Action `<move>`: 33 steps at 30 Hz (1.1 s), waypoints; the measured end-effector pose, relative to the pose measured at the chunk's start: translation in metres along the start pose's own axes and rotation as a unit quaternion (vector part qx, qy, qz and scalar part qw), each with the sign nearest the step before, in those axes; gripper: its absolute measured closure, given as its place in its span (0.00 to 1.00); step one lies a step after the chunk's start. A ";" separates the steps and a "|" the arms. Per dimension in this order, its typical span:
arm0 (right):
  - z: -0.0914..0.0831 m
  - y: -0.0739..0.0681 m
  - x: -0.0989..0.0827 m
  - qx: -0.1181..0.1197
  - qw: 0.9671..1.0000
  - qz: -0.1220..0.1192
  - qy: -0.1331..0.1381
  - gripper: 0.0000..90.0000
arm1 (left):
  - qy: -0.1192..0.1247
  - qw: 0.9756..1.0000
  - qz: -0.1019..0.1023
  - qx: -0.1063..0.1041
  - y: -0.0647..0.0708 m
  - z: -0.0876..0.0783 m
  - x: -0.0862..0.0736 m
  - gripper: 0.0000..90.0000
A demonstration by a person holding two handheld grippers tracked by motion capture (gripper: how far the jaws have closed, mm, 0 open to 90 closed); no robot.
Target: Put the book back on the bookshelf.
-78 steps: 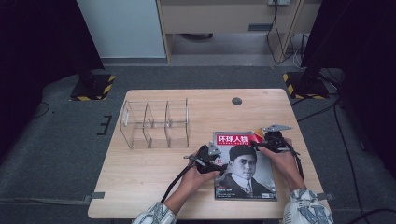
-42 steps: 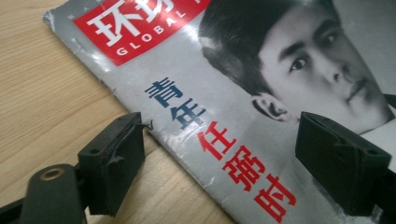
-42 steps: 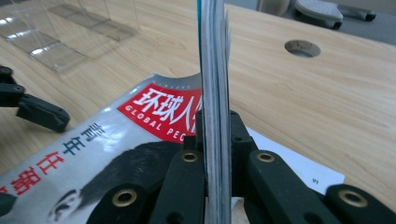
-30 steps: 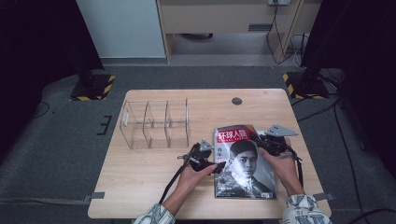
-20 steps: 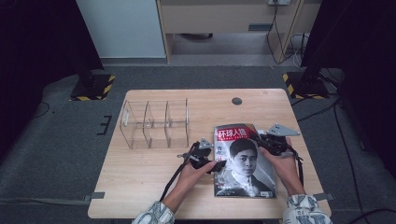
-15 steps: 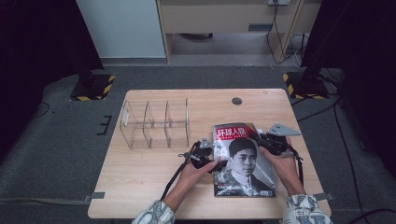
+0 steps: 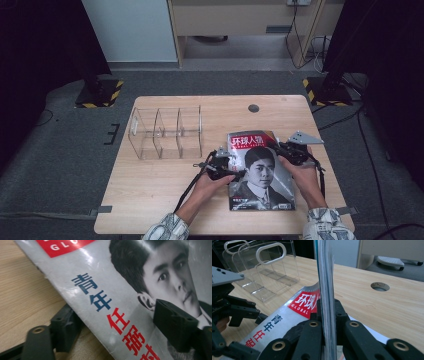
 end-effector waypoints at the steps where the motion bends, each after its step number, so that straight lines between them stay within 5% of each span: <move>1: 0.000 0.000 0.000 0.000 1.000 0.000 0.000 0.98 | 0.000 1.000 0.000 0.000 0.000 0.000 0.000 0.29; 15: 0.010 0.006 -0.005 -0.041 0.996 -0.009 -0.075 0.97 | -0.002 1.000 0.005 0.011 -0.005 0.000 0.001 0.42; 29: 0.026 0.013 -0.024 -0.047 0.992 -0.001 -0.113 0.97 | -0.011 1.000 0.000 0.014 -0.005 0.000 0.002 0.53; 31: 0.027 0.016 -0.028 -0.052 0.992 0.002 -0.117 0.94 | -0.013 1.000 0.001 0.013 -0.005 -0.001 0.002 0.53; 33: 0.029 0.020 -0.033 -0.049 0.992 0.013 -0.116 0.73 | -0.013 1.000 -0.001 0.013 -0.005 -0.001 0.002 0.53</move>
Point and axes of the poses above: each handheld gripper's, and its own axes: z roughly forward along the jaws, x roughly out of its top, y roughly to its right, the point moved 9 cm from there along z, roughly forward along the jaws, and after that the axes turned 8 degrees about -y, right-handed, at the moved point
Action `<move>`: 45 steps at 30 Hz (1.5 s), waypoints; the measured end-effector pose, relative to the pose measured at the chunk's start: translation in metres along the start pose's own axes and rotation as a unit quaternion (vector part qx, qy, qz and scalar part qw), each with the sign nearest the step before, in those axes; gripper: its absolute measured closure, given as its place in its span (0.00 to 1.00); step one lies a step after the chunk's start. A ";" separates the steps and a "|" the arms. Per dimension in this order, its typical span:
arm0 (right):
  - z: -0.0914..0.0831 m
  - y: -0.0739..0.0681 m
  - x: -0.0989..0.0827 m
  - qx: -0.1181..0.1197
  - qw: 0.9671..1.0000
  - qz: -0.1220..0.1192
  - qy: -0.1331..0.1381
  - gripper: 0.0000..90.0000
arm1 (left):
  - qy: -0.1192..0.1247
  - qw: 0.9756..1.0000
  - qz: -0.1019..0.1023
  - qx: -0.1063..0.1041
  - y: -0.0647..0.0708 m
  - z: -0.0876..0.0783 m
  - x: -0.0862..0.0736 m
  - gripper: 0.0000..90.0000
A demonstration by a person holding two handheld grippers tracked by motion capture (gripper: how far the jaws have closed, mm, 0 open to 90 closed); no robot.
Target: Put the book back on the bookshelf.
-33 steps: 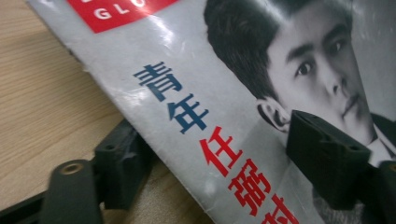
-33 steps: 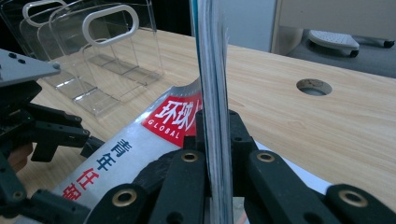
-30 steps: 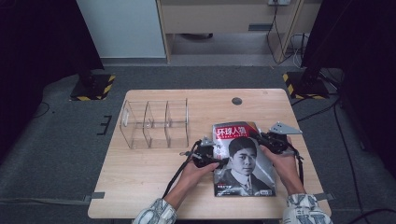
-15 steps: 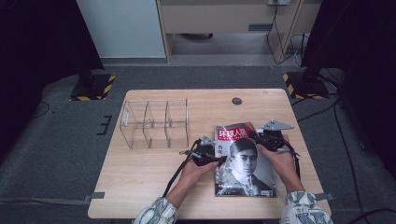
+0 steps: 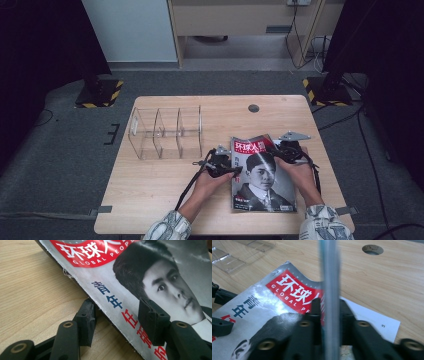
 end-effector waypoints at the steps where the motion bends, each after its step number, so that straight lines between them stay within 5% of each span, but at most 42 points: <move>1: 0.001 0.001 -0.002 0.001 1.000 0.003 0.001 0.64 | 0.000 1.000 -0.003 -0.001 0.000 0.000 0.000 0.53; 2: 0.001 0.001 -0.002 0.001 1.000 0.003 0.001 0.64 | 0.000 1.000 -0.003 -0.001 0.000 0.000 0.000 0.53; 3: 0.004 0.006 -0.008 -0.007 1.000 0.007 -0.012 0.45 | 0.001 1.000 -0.003 -0.003 0.000 0.000 0.000 0.53; 4: 0.005 0.009 -0.011 -0.017 1.000 0.008 -0.023 0.37 | 0.001 1.000 -0.003 -0.003 0.000 0.000 0.000 0.53; 8: 0.003 0.014 -0.018 -0.029 0.999 0.011 -0.034 0.30 | 0.002 1.000 -0.001 -0.003 0.001 0.001 0.000 0.52; 11: -0.001 0.015 -0.025 -0.014 0.999 0.019 -0.041 0.24 | 0.003 1.000 -0.001 -0.004 0.001 0.001 0.000 0.53; 26: -0.003 0.016 -0.043 -0.018 0.997 0.040 -0.060 0.21 | 0.003 1.000 0.003 -0.006 0.004 0.002 0.000 0.54; 33: 0.004 0.012 -0.040 -0.012 0.997 0.040 -0.061 0.27 | 0.007 0.999 -0.017 -0.037 0.006 0.002 0.001 0.54; 39: 0.007 0.006 -0.038 -0.007 0.998 0.029 -0.056 0.27 | 0.003 0.999 0.001 -0.036 0.011 0.004 -0.001 0.56; 45: 0.003 0.016 -0.038 -0.058 0.995 0.021 -0.072 0.11 | -0.002 1.000 0.009 -0.024 0.012 0.005 0.000 0.57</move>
Point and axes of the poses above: each handheld gripper's, and its own axes: z roughly forward along the jaws, x roughly out of its top, y roughly to its right, the point moved 9 cm from there along z, roughly forward along the jaws, and after that the axes turned 8 degrees about -y, right-handed, at the moved point
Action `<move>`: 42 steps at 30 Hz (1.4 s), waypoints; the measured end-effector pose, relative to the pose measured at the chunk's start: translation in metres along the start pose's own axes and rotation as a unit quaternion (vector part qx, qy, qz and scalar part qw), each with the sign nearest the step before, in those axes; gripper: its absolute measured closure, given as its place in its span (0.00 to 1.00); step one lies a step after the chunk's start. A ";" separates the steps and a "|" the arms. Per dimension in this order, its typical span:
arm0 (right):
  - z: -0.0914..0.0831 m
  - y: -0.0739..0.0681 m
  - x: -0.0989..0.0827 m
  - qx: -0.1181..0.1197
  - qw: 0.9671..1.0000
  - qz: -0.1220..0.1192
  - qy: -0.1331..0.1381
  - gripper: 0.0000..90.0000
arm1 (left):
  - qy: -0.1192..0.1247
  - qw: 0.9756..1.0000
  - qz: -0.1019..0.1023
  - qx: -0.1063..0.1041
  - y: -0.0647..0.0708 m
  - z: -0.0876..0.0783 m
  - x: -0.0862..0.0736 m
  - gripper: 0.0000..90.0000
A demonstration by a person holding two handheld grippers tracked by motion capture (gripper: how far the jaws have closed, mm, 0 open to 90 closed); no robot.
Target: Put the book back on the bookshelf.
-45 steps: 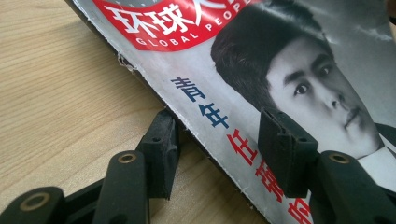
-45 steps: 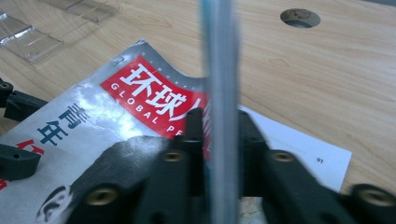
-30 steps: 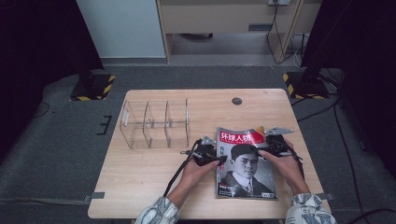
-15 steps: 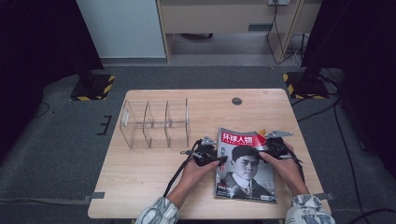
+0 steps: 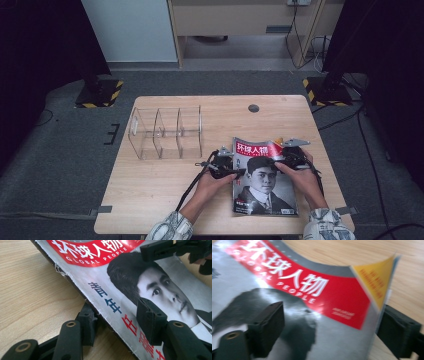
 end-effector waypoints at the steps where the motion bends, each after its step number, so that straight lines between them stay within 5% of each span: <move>1: -0.002 0.005 -0.001 -0.015 1.000 0.011 -0.006 0.09 | 0.000 1.000 0.000 0.000 0.000 0.000 0.000 0.57; 7: -0.015 0.011 -0.007 -0.001 0.999 0.035 -0.008 0.15 | -0.001 1.000 0.000 -0.002 0.001 0.000 0.000 0.57; 15: -0.018 0.001 -0.025 0.032 0.999 0.030 -0.030 0.26 | 0.000 1.000 -0.005 -0.006 0.000 0.000 0.000 0.57; 18: -0.015 0.001 -0.029 0.026 0.999 0.024 -0.041 0.26 | 0.000 1.000 -0.018 -0.014 0.000 -0.001 0.000 0.57; 23: -0.015 0.003 -0.030 0.029 0.999 0.030 -0.033 0.31 | 0.001 0.999 -0.036 -0.030 -0.001 -0.001 0.001 0.56; 30: -0.016 0.001 -0.029 0.034 0.999 0.030 -0.025 0.38 | -0.006 0.999 -0.037 -0.027 -0.002 -0.001 0.003 0.56; 42: -0.015 -0.014 -0.027 0.061 0.998 0.009 -0.020 0.51 | -0.010 0.998 -0.056 -0.034 -0.008 -0.001 0.006 0.57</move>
Point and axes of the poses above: each handheld gripper's, and its own axes: z roughly forward along the jaws, x roughly out of its top, y roughly to its right, the point moved 9 cm from there along z, roughly forward along the jaws, and after that the axes turned 8 degrees about -y, right-handed, at the moved point
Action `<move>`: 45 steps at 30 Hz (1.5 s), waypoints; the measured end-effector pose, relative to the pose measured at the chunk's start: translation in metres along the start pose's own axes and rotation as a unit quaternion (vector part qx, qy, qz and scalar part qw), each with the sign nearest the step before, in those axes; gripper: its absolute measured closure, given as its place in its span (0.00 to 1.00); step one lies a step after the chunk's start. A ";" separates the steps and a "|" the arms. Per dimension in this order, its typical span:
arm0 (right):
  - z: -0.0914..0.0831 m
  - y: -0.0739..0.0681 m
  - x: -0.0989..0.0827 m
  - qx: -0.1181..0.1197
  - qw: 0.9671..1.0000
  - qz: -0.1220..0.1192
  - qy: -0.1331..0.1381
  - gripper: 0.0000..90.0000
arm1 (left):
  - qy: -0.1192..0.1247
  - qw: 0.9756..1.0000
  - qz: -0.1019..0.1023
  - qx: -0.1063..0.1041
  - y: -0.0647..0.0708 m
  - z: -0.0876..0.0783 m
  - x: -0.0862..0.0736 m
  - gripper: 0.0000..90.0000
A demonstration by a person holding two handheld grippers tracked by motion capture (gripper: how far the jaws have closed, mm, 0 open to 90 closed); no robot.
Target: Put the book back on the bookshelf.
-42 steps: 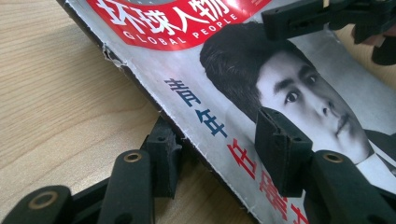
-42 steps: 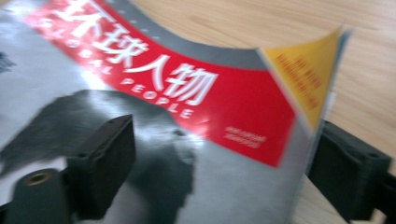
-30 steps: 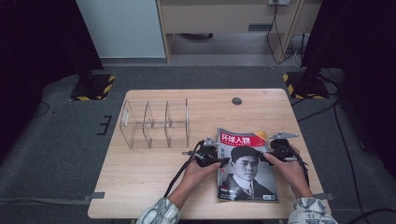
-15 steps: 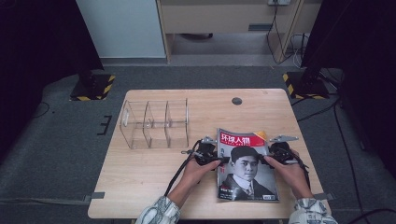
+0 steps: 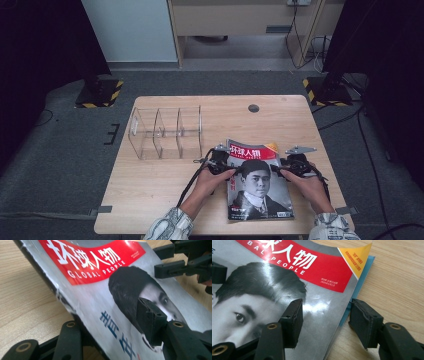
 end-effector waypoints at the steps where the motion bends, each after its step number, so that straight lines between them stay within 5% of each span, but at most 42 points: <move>1: 0.000 -0.001 0.000 0.001 1.000 -0.002 0.003 0.52 | 0.000 1.000 -0.001 0.001 -0.001 0.000 0.001 0.57; 17: 0.003 -0.013 0.002 0.024 1.000 -0.011 0.007 0.61 | -0.002 1.000 -0.005 0.010 -0.006 0.001 0.009 0.70; 26: 0.009 -0.019 0.007 0.014 1.000 -0.018 0.013 0.46 | 0.004 1.000 -0.005 0.003 -0.001 -0.008 0.013 0.81; 39: 0.012 -0.021 0.009 0.012 1.000 -0.016 0.019 0.47 | -0.004 1.000 0.008 0.011 0.003 -0.013 0.018 0.71; 45: 0.012 -0.022 0.009 0.010 0.999 -0.024 0.020 0.47 | -0.003 1.000 -0.012 0.001 0.001 -0.014 0.023 0.63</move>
Point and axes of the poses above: each handheld gripper's, and its own axes: z roughly forward along the jaws, x roughly out of its top, y roughly to its right, the point moved 9 cm from there along z, roughly forward along the jaws, and after that the axes turned 8 degrees about -y, right-handed, at the moved point
